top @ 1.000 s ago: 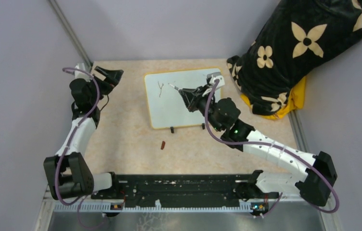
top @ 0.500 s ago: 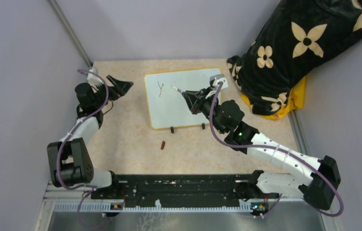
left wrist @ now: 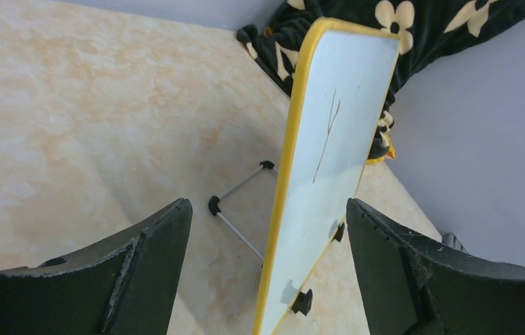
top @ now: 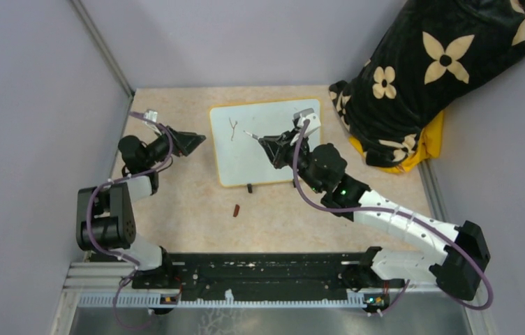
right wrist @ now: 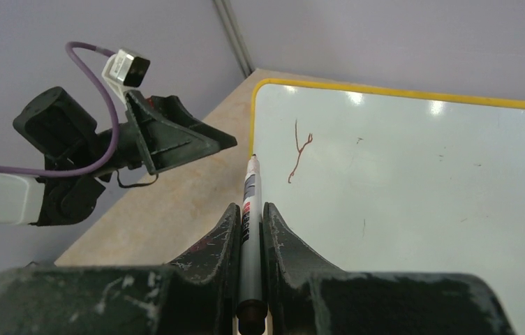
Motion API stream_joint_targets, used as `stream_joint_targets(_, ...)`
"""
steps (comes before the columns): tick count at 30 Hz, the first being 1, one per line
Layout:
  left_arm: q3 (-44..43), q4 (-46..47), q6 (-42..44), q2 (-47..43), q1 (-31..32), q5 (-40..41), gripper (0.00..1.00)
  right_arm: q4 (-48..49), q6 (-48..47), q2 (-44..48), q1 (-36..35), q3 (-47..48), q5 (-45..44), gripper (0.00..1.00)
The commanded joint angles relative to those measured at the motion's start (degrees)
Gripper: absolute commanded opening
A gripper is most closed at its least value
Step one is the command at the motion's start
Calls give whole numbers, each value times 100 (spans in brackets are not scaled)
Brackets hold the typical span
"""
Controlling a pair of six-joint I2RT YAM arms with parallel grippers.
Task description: Write a sentence on the whiteboard
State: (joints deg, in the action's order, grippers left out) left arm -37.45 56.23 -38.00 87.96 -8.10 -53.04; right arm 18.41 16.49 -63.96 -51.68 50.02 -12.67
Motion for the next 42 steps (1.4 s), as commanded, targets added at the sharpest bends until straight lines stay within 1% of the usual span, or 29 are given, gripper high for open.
stream_joint_targets(1, 352, 1619, -430, 388, 63, -318, 87, 403, -140, -58, -1, 248, 217, 0)
stream_joint_targets(3, 182, 1971, -816, 781, 71, -810, 87, 457, -144, -91, 0, 230, 282, 0)
stream_joint_targets(4, 133, 2306, -1104, 1032, 75, -1005, 85, 464, -152, -98, 0, 219, 309, 0)
stream_joint_targets(8, 146, 4425, -2397, 1928, 83, -1279, 79, 534, -137, -105, -2, 139, 315, 0)
stream_joint_targets(9, 86, 4619, -2634, 2132, 93, -1328, 77, 552, -122, -114, 0, 125, 328, 0)
stream_joint_targets(11, -53, 4644, -2694, 2345, 151, -1480, 74, 579, -83, -180, -1, 120, 352, 0)
stream_joint_targets(13, -86, 4642, -2565, 2387, 247, -1563, 71, 601, -54, -259, 1, 149, 361, 0)
stream_joint_targets(20, -53, 4642, -2184, 2362, 312, -1420, 67, 629, -10, -542, 0, 341, 443, 0)
stream_joint_targets(25, -132, 4641, -2051, 2458, 394, -1403, 57, 621, 20, -669, 0, 426, 454, 0)
stream_joint_targets(33, -48, 4639, -1797, 2414, 508, -1420, 46, 616, 49, -863, -17, 557, 370, 0)
stream_joint_targets(36, -43, 4643, -1766, 2403, 509, -1429, 42, 617, 9, -964, -49, 606, 112, 0)
stream_joint_targets(42, -18, 4642, -1692, 2468, 509, -1422, 33, 628, -151, -1307, -139, 829, -904, 0)
